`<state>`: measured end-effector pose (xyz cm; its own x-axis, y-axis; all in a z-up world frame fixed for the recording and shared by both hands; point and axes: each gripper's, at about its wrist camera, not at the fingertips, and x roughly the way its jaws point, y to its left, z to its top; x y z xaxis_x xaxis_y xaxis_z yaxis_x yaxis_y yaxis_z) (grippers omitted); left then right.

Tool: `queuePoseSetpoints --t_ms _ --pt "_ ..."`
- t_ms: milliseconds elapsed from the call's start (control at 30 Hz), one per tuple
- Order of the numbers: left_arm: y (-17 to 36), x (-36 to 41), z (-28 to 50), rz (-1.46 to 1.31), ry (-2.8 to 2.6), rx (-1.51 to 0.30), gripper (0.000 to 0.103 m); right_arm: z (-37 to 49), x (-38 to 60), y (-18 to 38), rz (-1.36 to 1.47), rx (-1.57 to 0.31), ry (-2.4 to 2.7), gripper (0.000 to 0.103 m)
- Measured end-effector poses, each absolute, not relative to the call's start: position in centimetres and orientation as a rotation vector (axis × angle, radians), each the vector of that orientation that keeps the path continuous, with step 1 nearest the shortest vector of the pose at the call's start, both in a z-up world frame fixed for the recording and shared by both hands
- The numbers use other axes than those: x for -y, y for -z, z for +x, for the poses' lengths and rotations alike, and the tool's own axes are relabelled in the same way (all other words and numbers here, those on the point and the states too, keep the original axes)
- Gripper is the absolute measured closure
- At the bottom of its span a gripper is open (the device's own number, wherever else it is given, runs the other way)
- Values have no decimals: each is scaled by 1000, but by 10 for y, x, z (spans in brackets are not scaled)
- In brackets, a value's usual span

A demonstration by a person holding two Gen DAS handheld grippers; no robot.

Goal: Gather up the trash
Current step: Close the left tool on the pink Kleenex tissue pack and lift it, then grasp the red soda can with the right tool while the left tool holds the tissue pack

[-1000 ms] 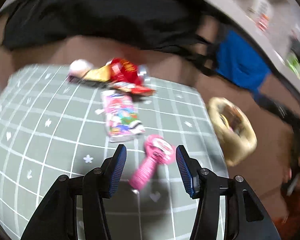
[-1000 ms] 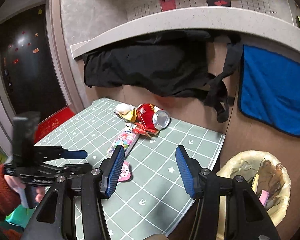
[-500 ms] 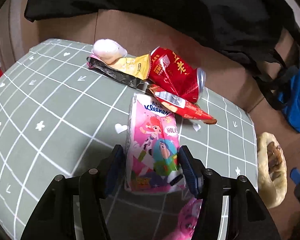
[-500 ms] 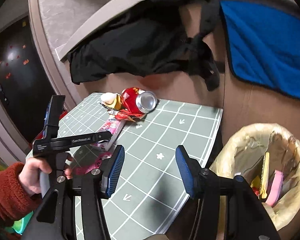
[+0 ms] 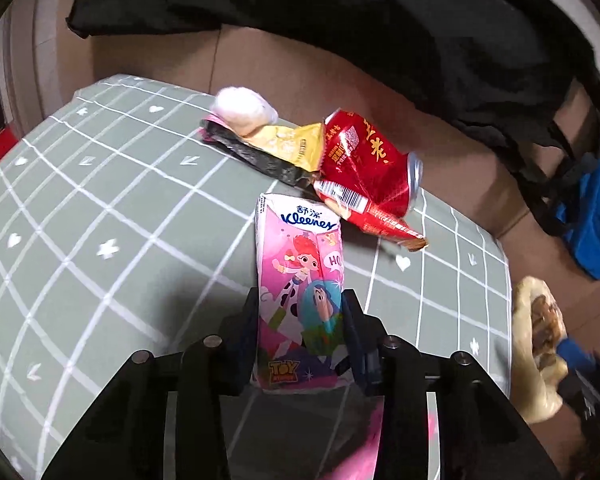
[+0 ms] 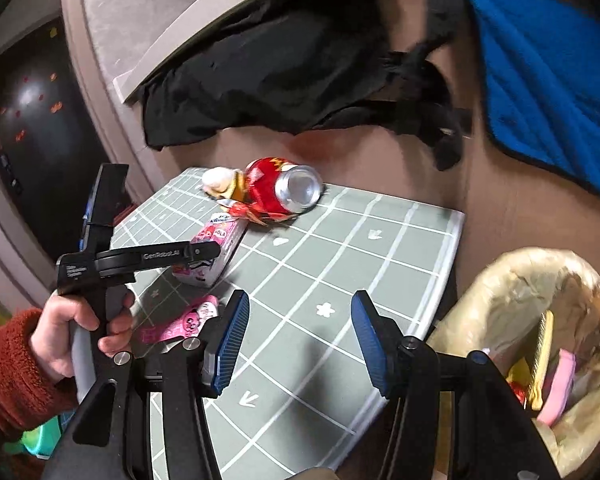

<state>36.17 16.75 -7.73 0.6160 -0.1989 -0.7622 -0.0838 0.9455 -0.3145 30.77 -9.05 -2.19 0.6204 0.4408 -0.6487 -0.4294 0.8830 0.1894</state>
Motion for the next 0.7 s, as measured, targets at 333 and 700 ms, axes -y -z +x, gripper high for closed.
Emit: queuePoseSetpoints --t_ms 333,700 --pt "33 -245 278 -355 -26 -746 64 349 10 12 -187 -704 -575 52" --pt "28 -297 257 -403 -77 -681 64 450 -26 37 -20 -718 -329 52"
